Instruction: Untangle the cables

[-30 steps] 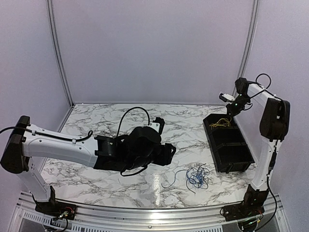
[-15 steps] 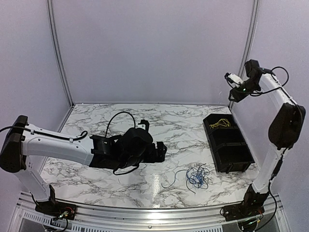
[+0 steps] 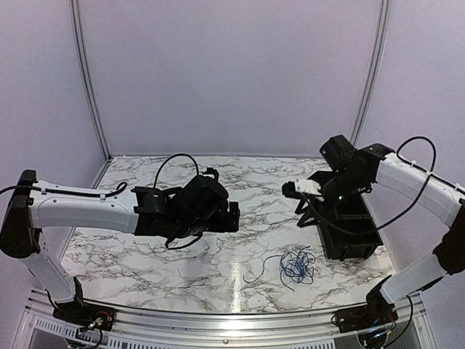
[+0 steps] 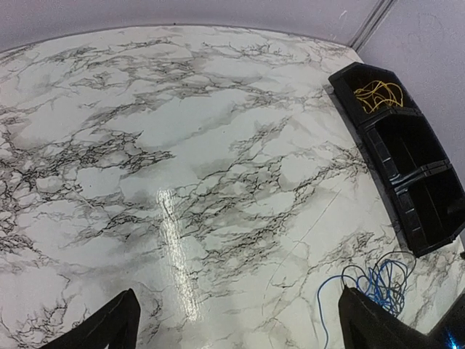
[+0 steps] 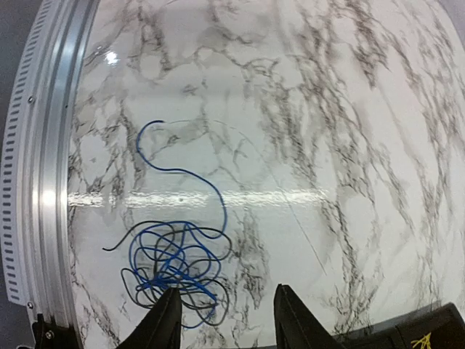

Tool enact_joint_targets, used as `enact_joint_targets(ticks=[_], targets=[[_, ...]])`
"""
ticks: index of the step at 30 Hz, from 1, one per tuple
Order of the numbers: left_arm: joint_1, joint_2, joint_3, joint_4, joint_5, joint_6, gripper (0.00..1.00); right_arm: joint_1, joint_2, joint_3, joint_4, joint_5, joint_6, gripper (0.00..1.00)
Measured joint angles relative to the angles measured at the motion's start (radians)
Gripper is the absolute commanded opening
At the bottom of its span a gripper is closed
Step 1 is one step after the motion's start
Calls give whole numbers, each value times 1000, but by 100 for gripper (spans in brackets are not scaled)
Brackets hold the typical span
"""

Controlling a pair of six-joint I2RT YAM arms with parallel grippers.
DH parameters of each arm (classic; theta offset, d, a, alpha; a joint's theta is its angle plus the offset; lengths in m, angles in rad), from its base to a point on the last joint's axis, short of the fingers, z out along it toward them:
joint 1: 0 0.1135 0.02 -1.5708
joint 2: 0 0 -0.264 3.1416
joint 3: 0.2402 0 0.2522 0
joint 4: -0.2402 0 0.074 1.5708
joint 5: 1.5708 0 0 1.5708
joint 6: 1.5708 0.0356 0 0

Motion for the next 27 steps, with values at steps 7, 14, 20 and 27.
enact_joint_targets(ticks=[7, 14, 20, 27], targets=[[47, -20, -71, -64, 69, -14, 99, 251, -3, -51, 30, 64, -91, 50], [50, -124, -122, -76, 25, -23, 99, 418, 130, -100, 122, 182, -212, 52], [84, -222, -132, -74, -10, 24, 99, 497, 226, -139, 207, 264, -299, 52], [88, -316, -211, -102, -119, -54, 99, 527, 312, -166, 298, 334, -356, 40]])
